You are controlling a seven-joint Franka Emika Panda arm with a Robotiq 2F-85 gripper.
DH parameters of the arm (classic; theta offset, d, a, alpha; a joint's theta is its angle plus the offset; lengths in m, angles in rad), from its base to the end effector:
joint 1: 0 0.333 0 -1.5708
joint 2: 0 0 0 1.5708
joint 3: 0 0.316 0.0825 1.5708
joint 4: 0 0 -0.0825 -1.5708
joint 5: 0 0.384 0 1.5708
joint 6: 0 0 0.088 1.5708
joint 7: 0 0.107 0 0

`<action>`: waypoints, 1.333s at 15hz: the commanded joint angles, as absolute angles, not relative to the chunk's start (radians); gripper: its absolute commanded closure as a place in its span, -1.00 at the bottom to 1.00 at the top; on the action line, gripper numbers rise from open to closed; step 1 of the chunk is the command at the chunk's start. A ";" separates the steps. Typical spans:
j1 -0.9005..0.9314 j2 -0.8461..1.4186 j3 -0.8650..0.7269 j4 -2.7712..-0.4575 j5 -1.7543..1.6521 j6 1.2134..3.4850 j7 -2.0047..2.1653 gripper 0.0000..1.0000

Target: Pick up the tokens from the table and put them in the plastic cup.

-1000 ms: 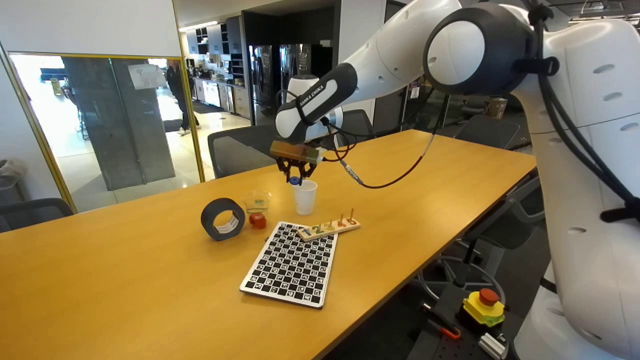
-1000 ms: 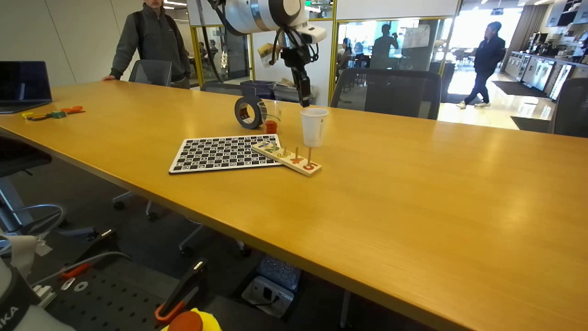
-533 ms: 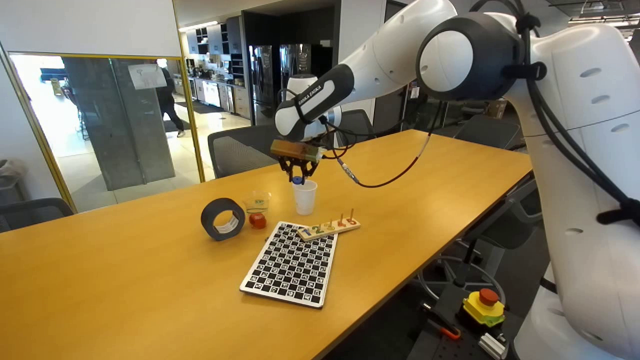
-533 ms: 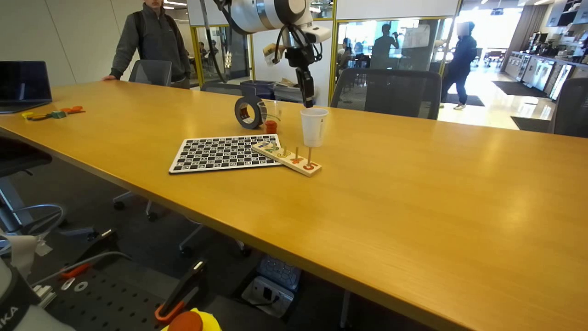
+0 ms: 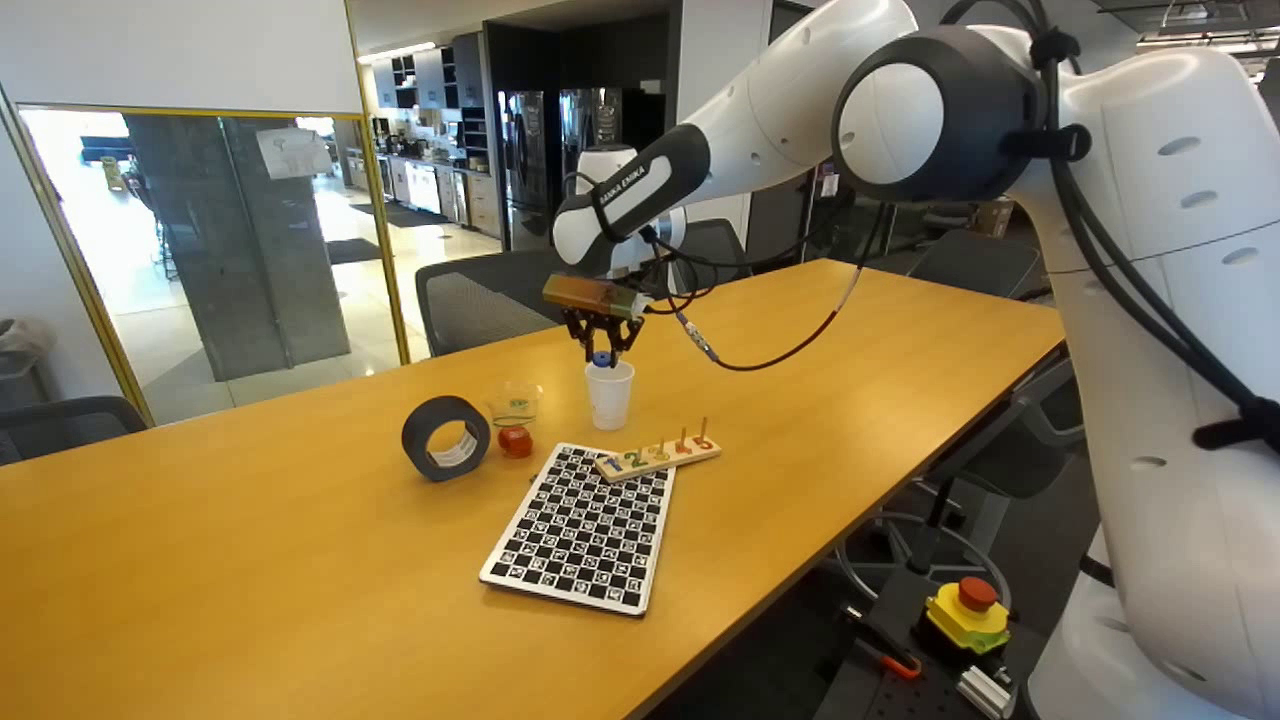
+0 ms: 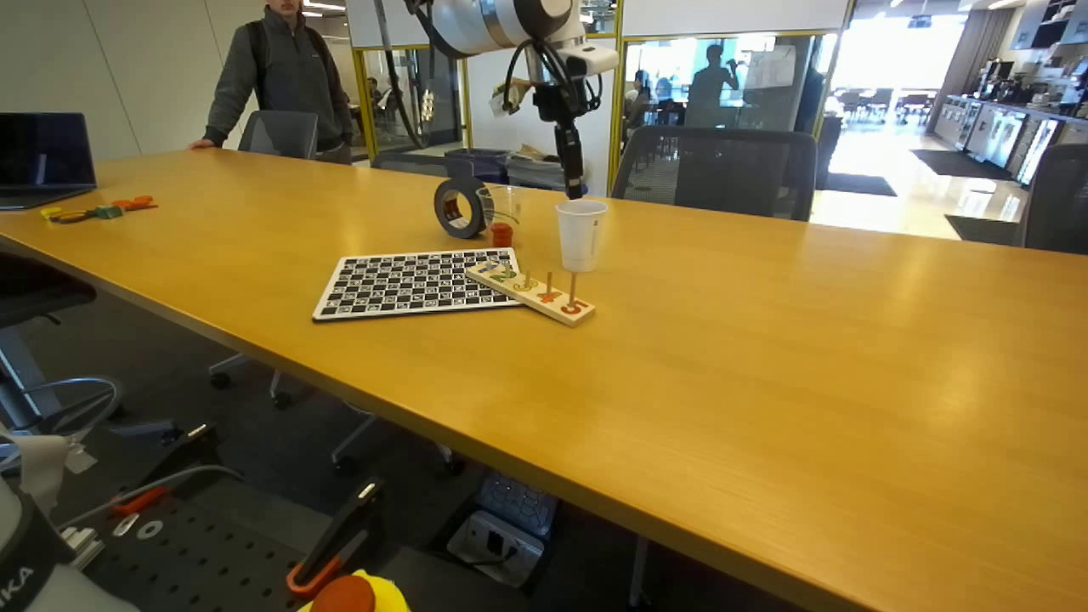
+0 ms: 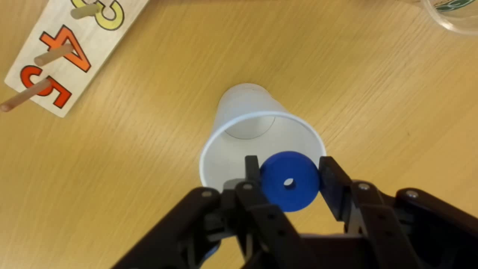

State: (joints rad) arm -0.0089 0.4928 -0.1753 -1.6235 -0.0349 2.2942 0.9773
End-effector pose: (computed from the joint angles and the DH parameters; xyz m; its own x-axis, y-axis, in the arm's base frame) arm 0.6895 -0.1125 0.3584 0.4262 -0.8836 0.1940 -0.8897 -0.4482 -0.0867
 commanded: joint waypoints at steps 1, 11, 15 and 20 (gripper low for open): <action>0.002 0.499 -0.187 -1.588 -0.046 2.258 1.012 -0.50; -0.029 0.201 -0.128 -1.850 -0.026 2.081 0.627 -1.00; -0.022 -0.006 -0.121 -2.045 -0.057 1.993 0.439 -1.00; -0.022 -0.275 -0.076 -2.286 -0.100 1.891 0.239 -1.00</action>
State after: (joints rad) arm -0.0142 -0.0819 -0.1119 -2.1173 -0.0635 1.9218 0.3429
